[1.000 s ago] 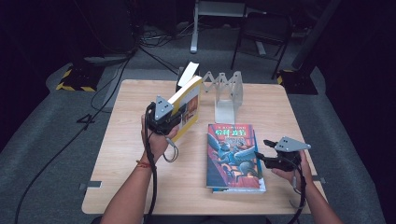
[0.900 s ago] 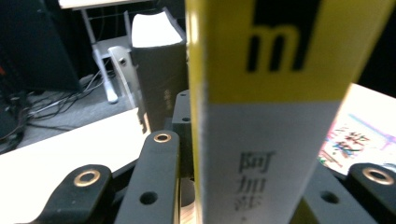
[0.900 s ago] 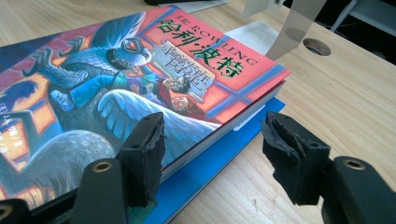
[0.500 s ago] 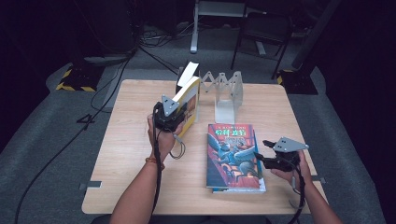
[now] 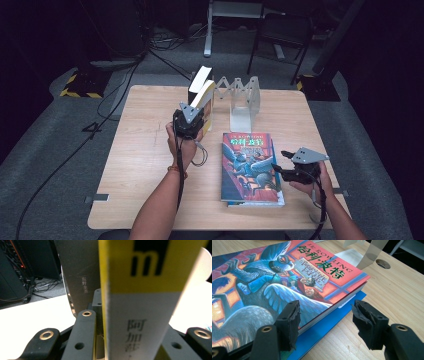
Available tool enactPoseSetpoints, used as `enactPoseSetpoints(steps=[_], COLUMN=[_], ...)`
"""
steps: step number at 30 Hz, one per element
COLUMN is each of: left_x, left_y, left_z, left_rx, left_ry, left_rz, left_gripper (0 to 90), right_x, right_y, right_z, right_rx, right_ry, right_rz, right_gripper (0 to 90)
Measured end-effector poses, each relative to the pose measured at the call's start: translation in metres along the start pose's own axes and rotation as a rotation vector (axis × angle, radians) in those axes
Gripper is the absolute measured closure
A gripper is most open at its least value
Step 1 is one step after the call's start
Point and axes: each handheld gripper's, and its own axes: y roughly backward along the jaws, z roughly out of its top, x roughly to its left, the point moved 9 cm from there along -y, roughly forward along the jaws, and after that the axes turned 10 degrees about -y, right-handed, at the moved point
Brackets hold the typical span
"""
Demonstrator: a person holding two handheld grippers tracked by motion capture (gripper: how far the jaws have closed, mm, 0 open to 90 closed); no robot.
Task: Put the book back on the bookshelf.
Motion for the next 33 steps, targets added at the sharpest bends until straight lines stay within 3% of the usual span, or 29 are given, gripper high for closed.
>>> enactPoseSetpoints(steps=[10, 14, 23, 28, 33], left_x=[0.002, -0.002, -0.006, -0.007, -0.005], left_y=[-0.014, -0.019, -0.024, -0.019, -0.013], left_z=[0.006, 0.004, 0.000, -0.001, -0.003], left_rx=[-0.004, 0.010, 0.015, 0.004, 0.002], left_ry=[0.030, -0.003, 0.006, 0.010, 0.020], left_rz=[0.020, 0.037, 0.046, 0.044, 0.033], left_gripper=[74.5, 74.4, 72.9, 67.6, 55.6], right_x=[0.000, 0.000, 0.000, 0.001, 0.001], right_y=[-0.002, -0.002, -0.003, -0.003, -0.003], right_z=[-0.001, -0.001, -0.002, -0.002, -0.003], right_rx=[0.006, 0.007, 0.011, 0.013, 0.019], right_ry=[0.004, 0.004, 0.005, 0.010, 0.011], right_rz=[0.004, 0.003, 0.005, 0.003, 0.003], right_gripper=[39.3, 39.3, 39.1, 38.9, 38.4])
